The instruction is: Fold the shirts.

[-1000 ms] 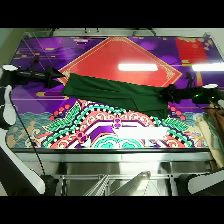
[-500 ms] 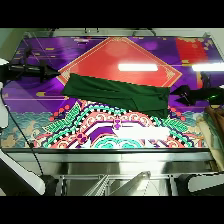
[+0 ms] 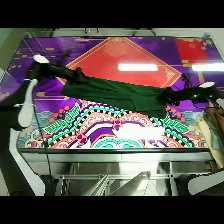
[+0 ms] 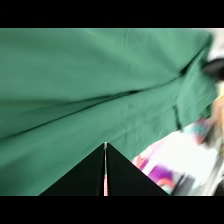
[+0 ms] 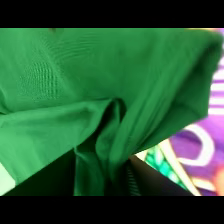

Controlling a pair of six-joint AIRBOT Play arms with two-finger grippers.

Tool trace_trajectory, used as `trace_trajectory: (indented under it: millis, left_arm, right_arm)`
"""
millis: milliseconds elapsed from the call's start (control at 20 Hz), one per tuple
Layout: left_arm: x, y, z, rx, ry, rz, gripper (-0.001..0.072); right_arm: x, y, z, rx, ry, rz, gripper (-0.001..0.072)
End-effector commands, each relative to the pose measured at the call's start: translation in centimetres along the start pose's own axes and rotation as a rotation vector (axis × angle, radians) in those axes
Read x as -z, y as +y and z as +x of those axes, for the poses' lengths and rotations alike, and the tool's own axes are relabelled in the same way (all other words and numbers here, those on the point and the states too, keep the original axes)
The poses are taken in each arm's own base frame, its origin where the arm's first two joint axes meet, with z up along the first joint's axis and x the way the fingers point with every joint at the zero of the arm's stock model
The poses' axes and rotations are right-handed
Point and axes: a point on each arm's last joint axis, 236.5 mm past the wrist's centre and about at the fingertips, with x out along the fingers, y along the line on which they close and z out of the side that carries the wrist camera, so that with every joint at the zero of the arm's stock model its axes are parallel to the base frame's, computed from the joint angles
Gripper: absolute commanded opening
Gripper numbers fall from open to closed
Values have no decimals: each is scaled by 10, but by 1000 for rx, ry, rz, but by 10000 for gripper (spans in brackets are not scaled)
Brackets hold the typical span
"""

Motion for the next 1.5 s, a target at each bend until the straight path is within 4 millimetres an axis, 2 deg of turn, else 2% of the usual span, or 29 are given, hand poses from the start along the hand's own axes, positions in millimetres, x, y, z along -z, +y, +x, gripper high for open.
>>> trace_trajectory:
  millis: [0,50,150,250,400,550,600,700,800,950,1050,1150,1200,1300,1450]
  left_arm:
    - [27,0,62,-98,121,73,-5]
    - [34,2,77,-120,146,87,-5]
    - [47,10,97,-182,193,106,-5]
    - [56,18,104,-250,231,128,-5]
    - [68,15,107,-264,280,121,-5]
    - [92,-4,112,-229,373,103,-5]
    - [96,-18,117,-200,384,109,-4]
    - [90,-47,124,-149,343,134,-5]
    - [72,-67,117,-146,270,172,-5]
    - [45,-87,83,-141,187,212,-3]
    - [33,-101,45,-125,166,231,-3]
    - [27,-137,2,-33,122,241,-3]
    - [20,-160,-26,19,64,265,-3]
    - [11,-190,-82,54,-60,308,-3]
    - [22,-213,-147,45,-135,343,-2]
  right_arm:
    - [3,16,10,-37,8,6,121]
    - [3,18,9,-47,9,12,26]
    - [5,20,7,-64,21,19,25]
    - [5,21,0,-73,23,18,24]
    - [-10,31,-25,-87,-25,-8,23]
    - [-37,50,-63,-112,-87,-55,23]
    - [-46,59,-75,-121,-104,-74,23]
    - [-60,79,-90,-134,-130,-118,23]
    - [-59,101,-93,-154,-110,-155,23]
    - [-39,122,-77,-169,-28,-182,23]
    - [-24,138,-65,-180,28,-165,23]
    - [-2,166,-48,-191,86,-191,23]
    - [8,185,-40,-199,99,-225,23]
    - [24,239,-21,-261,77,-279,23]
    - [59,327,12,-354,48,-336,23]
